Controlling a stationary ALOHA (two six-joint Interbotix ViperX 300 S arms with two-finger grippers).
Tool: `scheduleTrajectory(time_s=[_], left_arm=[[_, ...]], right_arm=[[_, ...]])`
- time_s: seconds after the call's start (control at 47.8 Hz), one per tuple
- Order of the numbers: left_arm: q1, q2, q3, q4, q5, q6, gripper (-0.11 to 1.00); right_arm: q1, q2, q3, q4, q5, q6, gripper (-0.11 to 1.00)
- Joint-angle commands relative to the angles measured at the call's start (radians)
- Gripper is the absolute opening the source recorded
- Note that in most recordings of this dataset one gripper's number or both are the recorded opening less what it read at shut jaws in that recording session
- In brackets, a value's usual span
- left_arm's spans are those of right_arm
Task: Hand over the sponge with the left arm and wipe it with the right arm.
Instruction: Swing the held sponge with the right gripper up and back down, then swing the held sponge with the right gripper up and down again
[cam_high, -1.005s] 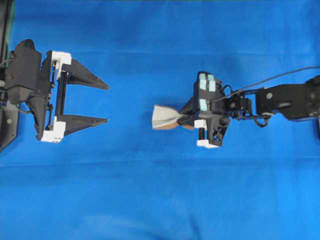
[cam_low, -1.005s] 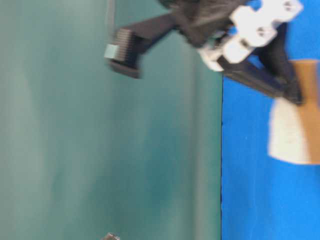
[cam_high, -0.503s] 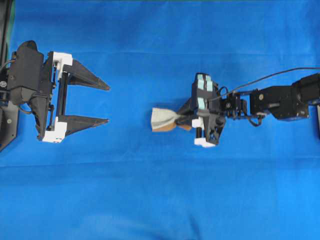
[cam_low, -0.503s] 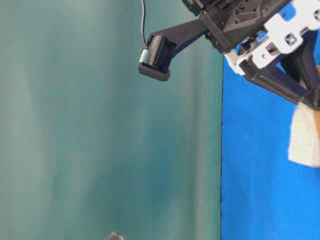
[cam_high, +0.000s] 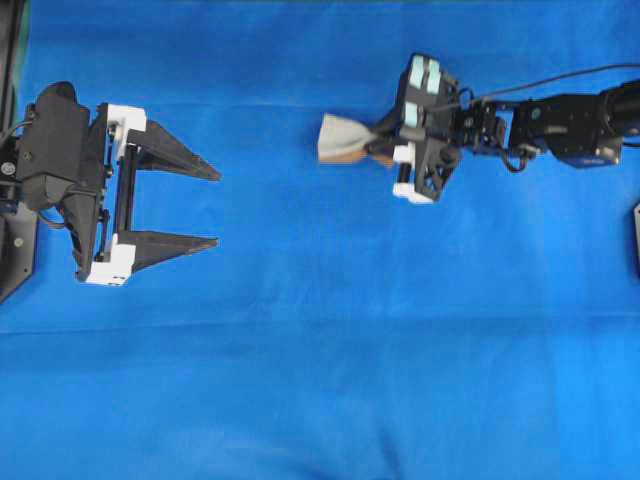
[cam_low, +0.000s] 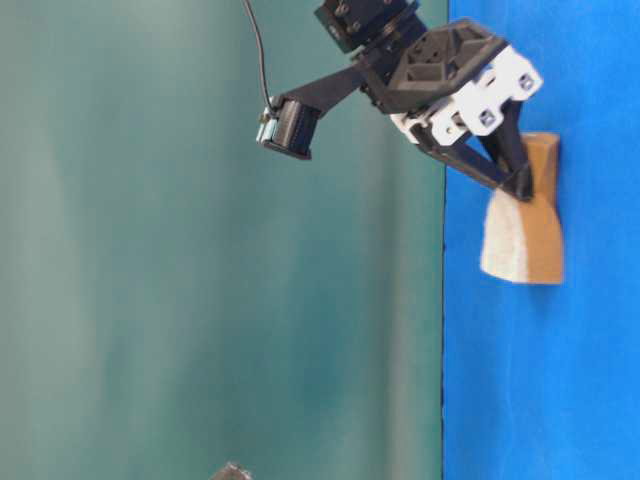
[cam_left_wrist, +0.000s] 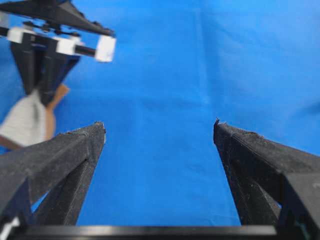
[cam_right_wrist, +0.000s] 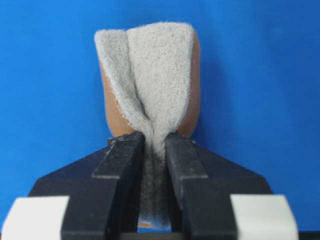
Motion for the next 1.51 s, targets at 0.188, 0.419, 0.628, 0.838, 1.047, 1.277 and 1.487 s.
scheduleTrajectory(time_s=[0.188,0.419,0.628,0.838,1.047,1.277,1.487], left_arm=[[-0.003,-0.002,-0.006,0.002,-0.011,0.002,0.90],[-0.003,-0.002,-0.003,0.002,-0.011,0.002,0.90],[-0.003,-0.002,-0.003,0.002,-0.021,0.003,0.90],[-0.003,-0.002,-0.003,0.002,-0.023,0.002,0.90],[-0.003,-0.002,-0.003,0.002,-0.025,0.002,0.90],[-0.003,-0.002,-0.003,0.000,-0.029,0.002,0.90],[-0.003,-0.002,-0.003,0.002,-0.028,0.000,0.90]], right_arm=[[0.021,-0.012,-0.029,-0.006,0.035,0.020,0.19],[0.202,-0.018,0.009,0.034,0.052,0.066,0.19],[0.397,-0.018,0.009,0.051,0.052,0.158,0.19],[0.502,-0.018,0.000,0.051,0.071,0.221,0.19],[0.512,-0.018,-0.006,0.051,0.104,0.224,0.19],[0.371,-0.028,0.005,0.011,0.147,0.186,0.19],[0.169,-0.051,0.029,-0.044,0.153,0.109,0.19]])
